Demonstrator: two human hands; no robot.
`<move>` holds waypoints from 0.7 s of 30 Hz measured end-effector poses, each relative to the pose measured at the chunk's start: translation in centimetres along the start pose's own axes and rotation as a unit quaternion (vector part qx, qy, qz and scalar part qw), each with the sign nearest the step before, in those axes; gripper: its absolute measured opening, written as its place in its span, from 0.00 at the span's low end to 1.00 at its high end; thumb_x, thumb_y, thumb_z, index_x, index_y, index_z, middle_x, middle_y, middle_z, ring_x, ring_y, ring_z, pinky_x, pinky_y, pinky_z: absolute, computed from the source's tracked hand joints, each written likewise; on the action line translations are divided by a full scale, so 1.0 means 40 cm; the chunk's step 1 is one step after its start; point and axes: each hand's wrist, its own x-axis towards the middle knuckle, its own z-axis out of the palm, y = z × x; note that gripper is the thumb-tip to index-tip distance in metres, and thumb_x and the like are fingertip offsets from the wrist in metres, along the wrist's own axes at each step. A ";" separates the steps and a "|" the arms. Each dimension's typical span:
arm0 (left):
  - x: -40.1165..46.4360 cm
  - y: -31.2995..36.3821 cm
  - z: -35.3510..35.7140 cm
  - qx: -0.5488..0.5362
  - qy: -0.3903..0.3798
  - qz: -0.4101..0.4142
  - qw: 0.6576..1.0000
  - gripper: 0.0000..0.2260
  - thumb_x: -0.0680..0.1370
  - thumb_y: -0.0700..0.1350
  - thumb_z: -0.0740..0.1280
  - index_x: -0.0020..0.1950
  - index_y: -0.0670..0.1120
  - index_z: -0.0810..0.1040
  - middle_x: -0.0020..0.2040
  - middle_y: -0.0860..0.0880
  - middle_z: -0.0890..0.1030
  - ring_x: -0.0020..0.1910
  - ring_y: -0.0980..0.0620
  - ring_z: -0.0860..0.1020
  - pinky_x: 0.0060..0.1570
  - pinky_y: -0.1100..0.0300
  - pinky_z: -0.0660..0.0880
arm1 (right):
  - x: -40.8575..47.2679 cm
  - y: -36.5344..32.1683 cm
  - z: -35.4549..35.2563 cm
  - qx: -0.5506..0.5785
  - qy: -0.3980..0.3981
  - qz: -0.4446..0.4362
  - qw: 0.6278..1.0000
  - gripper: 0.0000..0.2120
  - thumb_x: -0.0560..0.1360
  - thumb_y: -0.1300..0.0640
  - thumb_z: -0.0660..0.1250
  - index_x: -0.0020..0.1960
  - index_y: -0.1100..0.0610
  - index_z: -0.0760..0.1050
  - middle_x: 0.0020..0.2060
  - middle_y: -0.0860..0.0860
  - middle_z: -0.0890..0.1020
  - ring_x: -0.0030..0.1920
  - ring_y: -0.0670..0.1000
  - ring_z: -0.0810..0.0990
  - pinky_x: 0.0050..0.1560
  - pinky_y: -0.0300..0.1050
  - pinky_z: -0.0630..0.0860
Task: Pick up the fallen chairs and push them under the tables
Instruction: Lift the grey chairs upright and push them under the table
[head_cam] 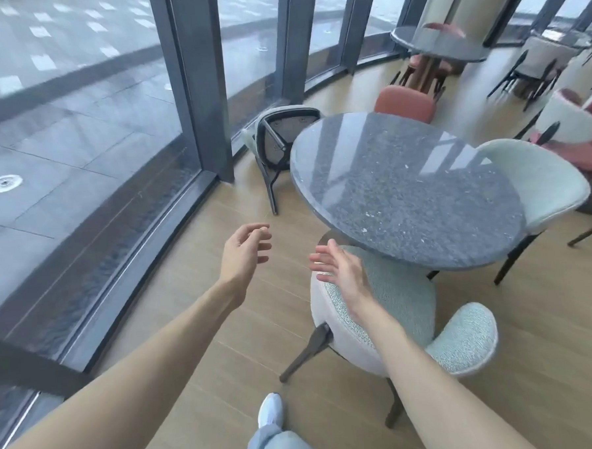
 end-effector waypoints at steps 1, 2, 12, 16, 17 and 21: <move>0.030 0.008 -0.013 -0.001 0.002 0.001 1.000 0.10 0.81 0.43 0.62 0.57 0.44 0.81 0.55 0.42 0.83 0.50 0.48 0.81 0.56 0.46 0.78 | 0.020 -0.004 0.016 0.001 -0.004 -0.002 1.000 0.20 0.84 0.49 0.56 0.60 0.63 0.78 0.53 0.59 0.84 0.54 0.58 0.84 0.57 0.54 0.78; 0.067 0.017 -0.026 -0.003 0.005 0.002 1.000 0.10 0.81 0.43 0.62 0.57 0.44 0.81 0.55 0.42 0.83 0.51 0.47 0.81 0.57 0.46 0.78 | 0.050 -0.010 0.033 0.000 -0.006 -0.002 1.000 0.20 0.84 0.49 0.56 0.60 0.63 0.78 0.53 0.59 0.84 0.54 0.57 0.84 0.57 0.53 0.78; 0.551 0.191 -0.142 -0.034 0.042 0.014 0.998 0.09 0.81 0.44 0.63 0.56 0.44 0.81 0.55 0.43 0.84 0.55 0.43 0.82 0.57 0.45 0.79 | 0.506 -0.128 0.270 0.022 -0.020 0.020 0.999 0.15 0.83 0.50 0.58 0.53 0.58 0.80 0.49 0.57 0.86 0.50 0.56 0.85 0.55 0.55 0.79; 0.716 0.251 -0.175 -0.055 0.053 0.014 0.997 0.09 0.81 0.44 0.63 0.56 0.43 0.81 0.55 0.42 0.84 0.54 0.44 0.82 0.56 0.45 0.79 | 0.662 -0.197 0.362 0.016 -0.025 0.016 0.999 0.16 0.83 0.50 0.58 0.53 0.58 0.80 0.48 0.55 0.86 0.49 0.54 0.85 0.52 0.52 0.80; 0.761 0.261 -0.181 -0.061 0.054 0.015 0.997 0.09 0.80 0.44 0.63 0.56 0.43 0.81 0.55 0.42 0.84 0.53 0.45 0.82 0.56 0.45 0.79 | 0.701 -0.212 0.385 0.017 -0.025 0.015 0.999 0.15 0.83 0.50 0.58 0.53 0.58 0.80 0.48 0.56 0.86 0.48 0.54 0.85 0.52 0.51 0.80; 0.957 0.284 -0.201 -0.072 0.045 0.011 0.996 0.08 0.80 0.44 0.64 0.53 0.43 0.81 0.54 0.42 0.84 0.50 0.47 0.82 0.54 0.46 0.79 | 0.862 -0.273 0.474 0.007 -0.012 0.014 1.000 0.15 0.83 0.51 0.58 0.52 0.58 0.79 0.49 0.58 0.85 0.49 0.56 0.85 0.53 0.53 0.80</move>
